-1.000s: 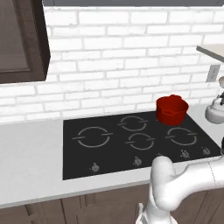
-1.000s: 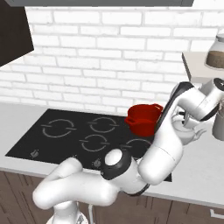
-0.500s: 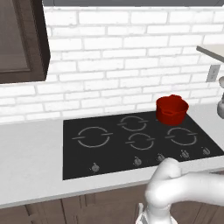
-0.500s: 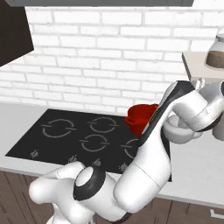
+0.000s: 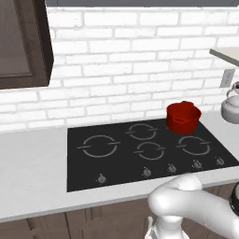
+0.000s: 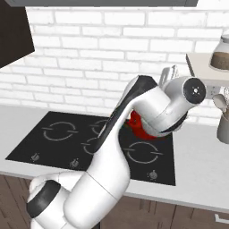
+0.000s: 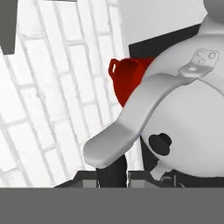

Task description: Pick the kettle from the counter and place it on a stove burner. Then turn the burner on.

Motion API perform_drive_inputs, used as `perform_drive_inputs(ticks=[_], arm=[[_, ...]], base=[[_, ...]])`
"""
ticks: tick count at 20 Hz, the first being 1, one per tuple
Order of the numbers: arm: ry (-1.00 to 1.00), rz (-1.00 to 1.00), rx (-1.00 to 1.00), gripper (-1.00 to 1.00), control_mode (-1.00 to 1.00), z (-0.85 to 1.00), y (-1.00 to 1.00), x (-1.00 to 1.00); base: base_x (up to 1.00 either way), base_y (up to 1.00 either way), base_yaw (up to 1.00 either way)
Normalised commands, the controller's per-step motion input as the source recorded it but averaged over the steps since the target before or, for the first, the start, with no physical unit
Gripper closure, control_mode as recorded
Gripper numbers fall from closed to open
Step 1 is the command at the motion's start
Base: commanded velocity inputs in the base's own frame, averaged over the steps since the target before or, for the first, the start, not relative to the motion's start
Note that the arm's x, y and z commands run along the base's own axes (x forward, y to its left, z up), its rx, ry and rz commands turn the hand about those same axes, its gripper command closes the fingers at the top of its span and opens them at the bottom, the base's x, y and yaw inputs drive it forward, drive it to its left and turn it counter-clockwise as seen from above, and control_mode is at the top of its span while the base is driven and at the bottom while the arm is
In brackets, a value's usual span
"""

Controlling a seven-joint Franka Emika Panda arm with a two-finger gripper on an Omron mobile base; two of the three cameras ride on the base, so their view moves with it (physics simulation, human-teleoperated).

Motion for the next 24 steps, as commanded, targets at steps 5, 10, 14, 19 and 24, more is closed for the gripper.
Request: perform_drive_inputs(ticks=[5,10,14,19,24], arm=[[0.00,0.00,-0.04,1.00,-1.00,0.17,1.00,0.00],[0.00,0.00,-0.06,1.00,-1.00,0.00,1.00,0.00],[0.00,0.00,-0.09,1.00,-1.00,0.00,1.00,0.00],[0.00,0.00,-0.11,1.00,-1.00,-0.04,1.00,0.00],[0.01,0.00,-0.11,1.00,-1.00,-0.12,1.00,0.09]], base=[[0.00,0.00,0.00],[0.00,0.00,0.00],[0.00,0.00,0.00],[0.00,0.00,0.00],[0.00,0.00,0.00]])
